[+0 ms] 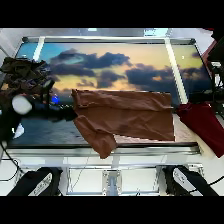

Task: Fold the shirts.

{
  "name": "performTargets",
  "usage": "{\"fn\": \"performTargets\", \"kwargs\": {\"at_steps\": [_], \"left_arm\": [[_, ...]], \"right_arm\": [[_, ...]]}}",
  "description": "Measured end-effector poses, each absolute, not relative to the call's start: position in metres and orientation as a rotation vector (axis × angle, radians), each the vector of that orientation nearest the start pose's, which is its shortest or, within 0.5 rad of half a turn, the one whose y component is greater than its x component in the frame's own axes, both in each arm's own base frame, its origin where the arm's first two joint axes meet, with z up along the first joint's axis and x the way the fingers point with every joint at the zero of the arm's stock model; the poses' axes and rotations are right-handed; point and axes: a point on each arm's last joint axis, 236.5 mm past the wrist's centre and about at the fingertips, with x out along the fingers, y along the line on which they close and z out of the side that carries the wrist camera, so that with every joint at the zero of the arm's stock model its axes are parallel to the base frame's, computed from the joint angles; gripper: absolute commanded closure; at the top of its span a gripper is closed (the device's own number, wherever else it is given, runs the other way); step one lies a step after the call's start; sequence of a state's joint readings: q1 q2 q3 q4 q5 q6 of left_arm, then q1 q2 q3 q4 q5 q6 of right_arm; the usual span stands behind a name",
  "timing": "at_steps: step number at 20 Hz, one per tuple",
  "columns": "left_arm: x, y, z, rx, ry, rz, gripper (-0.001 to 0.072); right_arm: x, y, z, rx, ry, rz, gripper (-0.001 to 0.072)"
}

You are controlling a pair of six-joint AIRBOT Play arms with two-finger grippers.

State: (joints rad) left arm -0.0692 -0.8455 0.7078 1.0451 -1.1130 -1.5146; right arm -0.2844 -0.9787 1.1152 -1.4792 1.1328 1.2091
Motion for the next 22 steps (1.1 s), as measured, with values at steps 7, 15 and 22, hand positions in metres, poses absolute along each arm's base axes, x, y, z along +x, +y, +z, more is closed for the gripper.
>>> {"fn": "performTargets", "kwargs": {"at_steps": [7, 15, 22], "left_arm": [[0.227, -0.158, -0.033, -0.768, 1.25, -0.327, 0.0123], [0.209, -0.191, -0.052, -0.67, 1.264, -0.387, 0.0123], [0.185, -0.193, -0.075, -0.659, 1.404, -0.317, 0.0124]], "right_arm": [[0.37, -0.052, 0.125, 0.014, 0.881, 0.051, 0.0368], [0.373, -0.039, 0.129, 0.069, 0.858, 0.089, 0.0368], [0.37, -0.036, 0.128, 0.077, 0.87, 0.101, 0.0368]]}}
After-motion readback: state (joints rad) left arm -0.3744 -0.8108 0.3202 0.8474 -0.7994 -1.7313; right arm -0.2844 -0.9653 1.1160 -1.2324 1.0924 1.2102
